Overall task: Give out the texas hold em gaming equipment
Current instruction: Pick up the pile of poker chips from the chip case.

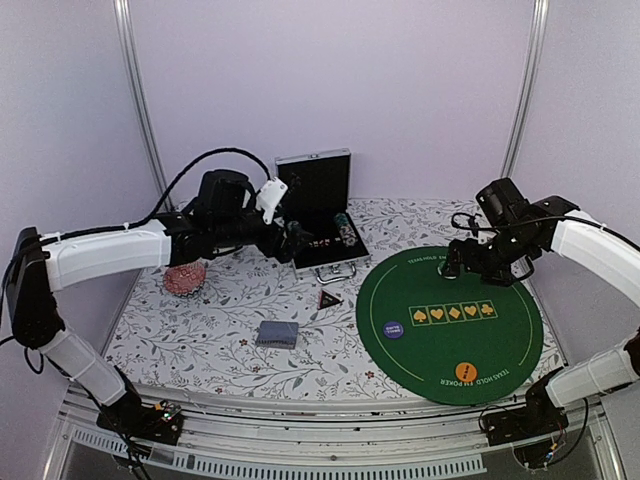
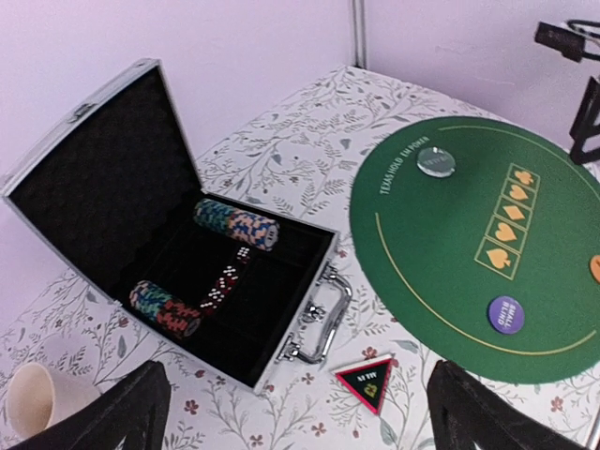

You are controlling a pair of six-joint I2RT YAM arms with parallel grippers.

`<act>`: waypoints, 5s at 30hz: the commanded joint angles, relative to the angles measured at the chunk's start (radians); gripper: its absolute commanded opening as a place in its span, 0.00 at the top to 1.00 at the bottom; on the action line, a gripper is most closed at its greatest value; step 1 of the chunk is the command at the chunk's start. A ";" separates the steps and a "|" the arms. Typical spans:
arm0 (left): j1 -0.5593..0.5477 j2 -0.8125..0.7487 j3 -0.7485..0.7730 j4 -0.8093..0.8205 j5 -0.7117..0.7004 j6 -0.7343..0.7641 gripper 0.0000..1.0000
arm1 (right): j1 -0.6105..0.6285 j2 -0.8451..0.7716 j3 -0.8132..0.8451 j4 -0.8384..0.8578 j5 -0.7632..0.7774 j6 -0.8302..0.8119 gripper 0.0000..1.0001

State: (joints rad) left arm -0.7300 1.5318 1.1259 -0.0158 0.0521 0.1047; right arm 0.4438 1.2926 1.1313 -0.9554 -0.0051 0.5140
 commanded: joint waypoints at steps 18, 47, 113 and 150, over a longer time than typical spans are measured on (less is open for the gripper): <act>0.226 0.683 0.840 -0.679 0.132 0.187 0.24 | -0.022 -0.022 -0.111 0.248 -0.140 -0.221 0.01; 0.218 0.944 0.963 -0.506 -0.014 0.297 0.46 | -0.021 0.005 -0.093 0.235 -0.167 -0.201 0.01; 0.240 0.868 0.775 -0.434 0.049 0.349 0.54 | -0.021 -0.012 -0.136 0.241 -0.220 -0.186 0.01; 0.246 0.908 0.820 -0.492 0.159 0.374 0.70 | -0.021 -0.061 -0.168 0.238 -0.200 -0.174 0.01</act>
State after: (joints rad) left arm -0.4793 2.4138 1.9488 -0.4736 0.1726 0.4713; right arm 0.4252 1.2625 0.9691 -0.7170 -0.2184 0.3321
